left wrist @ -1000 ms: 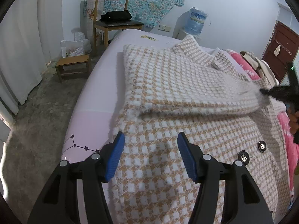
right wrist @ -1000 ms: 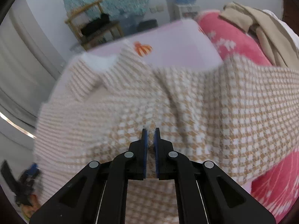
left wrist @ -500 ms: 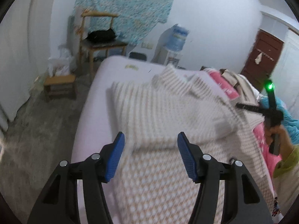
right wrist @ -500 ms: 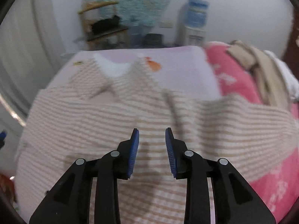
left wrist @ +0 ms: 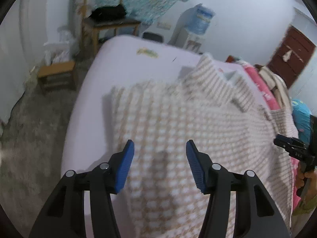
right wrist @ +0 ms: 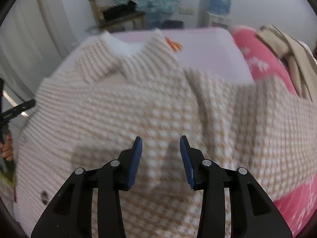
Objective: Fold large clothes
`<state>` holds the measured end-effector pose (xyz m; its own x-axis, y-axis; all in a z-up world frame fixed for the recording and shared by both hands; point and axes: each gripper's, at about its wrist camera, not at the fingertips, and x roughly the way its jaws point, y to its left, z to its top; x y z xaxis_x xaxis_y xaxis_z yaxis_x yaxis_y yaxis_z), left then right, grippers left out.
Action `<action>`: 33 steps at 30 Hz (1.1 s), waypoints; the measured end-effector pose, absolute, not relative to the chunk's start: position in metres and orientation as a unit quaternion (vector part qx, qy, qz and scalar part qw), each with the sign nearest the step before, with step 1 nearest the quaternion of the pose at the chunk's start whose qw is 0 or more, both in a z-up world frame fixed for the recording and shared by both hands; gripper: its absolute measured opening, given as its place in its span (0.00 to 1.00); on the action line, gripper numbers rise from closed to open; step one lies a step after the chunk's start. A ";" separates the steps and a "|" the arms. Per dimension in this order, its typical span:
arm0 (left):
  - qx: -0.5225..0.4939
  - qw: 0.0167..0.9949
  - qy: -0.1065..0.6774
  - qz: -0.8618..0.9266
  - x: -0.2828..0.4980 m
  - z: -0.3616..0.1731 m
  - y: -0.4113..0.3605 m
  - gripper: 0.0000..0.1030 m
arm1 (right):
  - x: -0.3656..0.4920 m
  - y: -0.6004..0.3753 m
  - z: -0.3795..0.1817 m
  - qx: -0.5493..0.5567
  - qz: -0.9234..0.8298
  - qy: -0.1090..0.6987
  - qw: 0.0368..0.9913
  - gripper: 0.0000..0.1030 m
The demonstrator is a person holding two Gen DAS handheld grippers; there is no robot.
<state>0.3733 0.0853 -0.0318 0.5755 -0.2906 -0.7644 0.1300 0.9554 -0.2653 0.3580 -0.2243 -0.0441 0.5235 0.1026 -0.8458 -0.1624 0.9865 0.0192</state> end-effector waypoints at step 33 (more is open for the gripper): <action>0.033 0.883 0.457 -0.097 0.321 -0.059 0.010 0.68 | 0.303 -0.136 -0.078 -0.091 0.095 0.486 0.864 0.59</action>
<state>0.3205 0.0102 -0.0589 0.5631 -0.1418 -0.8141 0.2013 0.9790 -0.0312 0.3029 -0.1355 -0.0781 0.5091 0.0756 -0.8574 -0.2524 0.9655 -0.0647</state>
